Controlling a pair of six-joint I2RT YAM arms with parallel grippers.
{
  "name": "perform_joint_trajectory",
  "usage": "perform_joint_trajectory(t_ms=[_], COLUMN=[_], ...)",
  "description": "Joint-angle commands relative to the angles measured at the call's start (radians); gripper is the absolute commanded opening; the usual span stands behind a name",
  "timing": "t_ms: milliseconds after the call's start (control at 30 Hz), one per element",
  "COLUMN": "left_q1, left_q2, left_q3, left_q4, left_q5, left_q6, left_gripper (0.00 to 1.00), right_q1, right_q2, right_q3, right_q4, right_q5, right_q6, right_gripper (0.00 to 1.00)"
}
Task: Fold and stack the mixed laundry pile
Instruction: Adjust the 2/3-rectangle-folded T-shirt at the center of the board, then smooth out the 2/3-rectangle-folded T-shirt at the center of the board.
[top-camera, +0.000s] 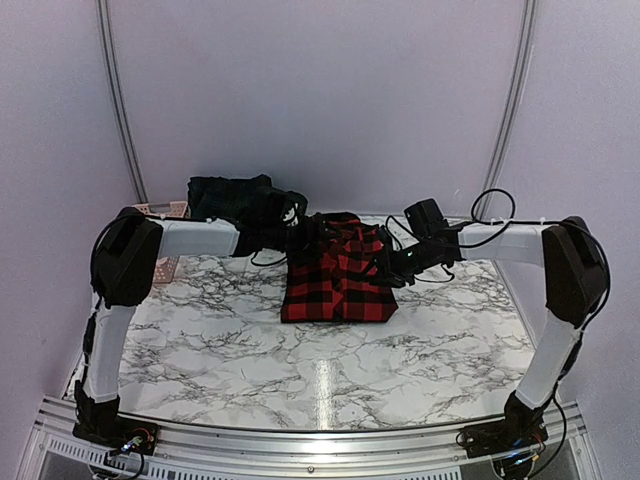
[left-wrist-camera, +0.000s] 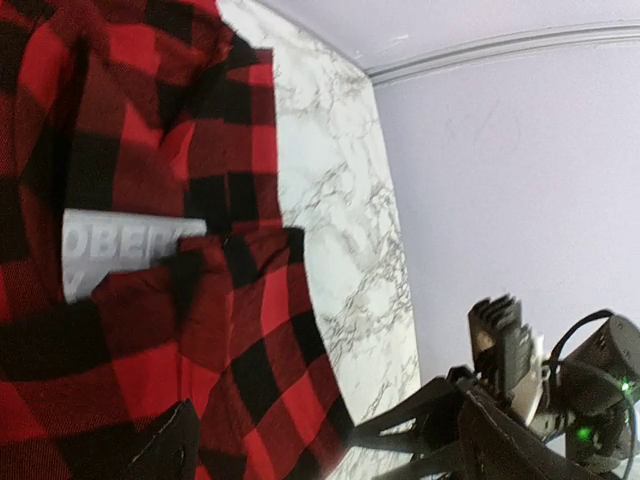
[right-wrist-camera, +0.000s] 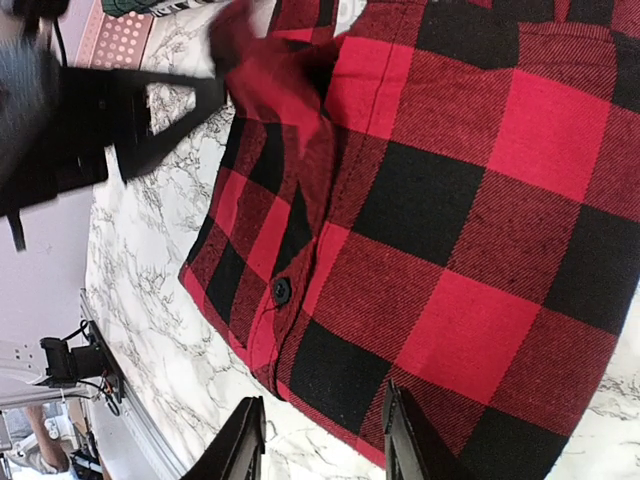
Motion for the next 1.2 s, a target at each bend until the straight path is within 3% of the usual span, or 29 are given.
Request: perform_joint_trajectory(t_ms=[0, 100, 200, 300, 500, 700, 867, 1167], left_q1=[0.028, 0.055, 0.070, 0.068, 0.007, -0.092, -0.097, -0.098], left_q2=[0.122, 0.173, 0.110, -0.010, -0.182, -0.130, -0.029, -0.030], left_q3=[0.165, 0.260, 0.253, 0.148, -0.161, -0.173, -0.210, -0.506], left_q4=[0.028, 0.028, 0.021, -0.018, 0.005, 0.017, 0.054, 0.215], left_q5=[-0.011, -0.005, -0.017, 0.002, 0.088, 0.134, 0.139, 0.102], left_q6=[-0.010, -0.007, 0.049, 0.145, 0.154, 0.107, 0.058, -0.078], left_gripper=[0.93, 0.93, 0.96, 0.99, 0.99, 0.99, 0.99, 0.99], right_q1=[-0.003, -0.003, 0.001, 0.000, -0.025, -0.029, -0.031, -0.026], right_q2=[-0.033, -0.040, -0.052, -0.052, -0.008, 0.120, 0.234, 0.345], right_q3=[-0.020, -0.027, -0.028, -0.018, -0.053, -0.058, -0.122, -0.296], right_q4=[-0.021, -0.009, 0.031, 0.053, 0.217, 0.396, 0.540, 0.659], right_q5=[0.021, 0.002, -0.048, -0.104, -0.299, -0.422, -0.464, -0.469], right_q6=[-0.013, -0.016, -0.023, -0.051, 0.018, 0.138, 0.207, 0.240], right_gripper=[0.36, 0.36, 0.36, 0.37, 0.39, 0.38, 0.38, 0.38])
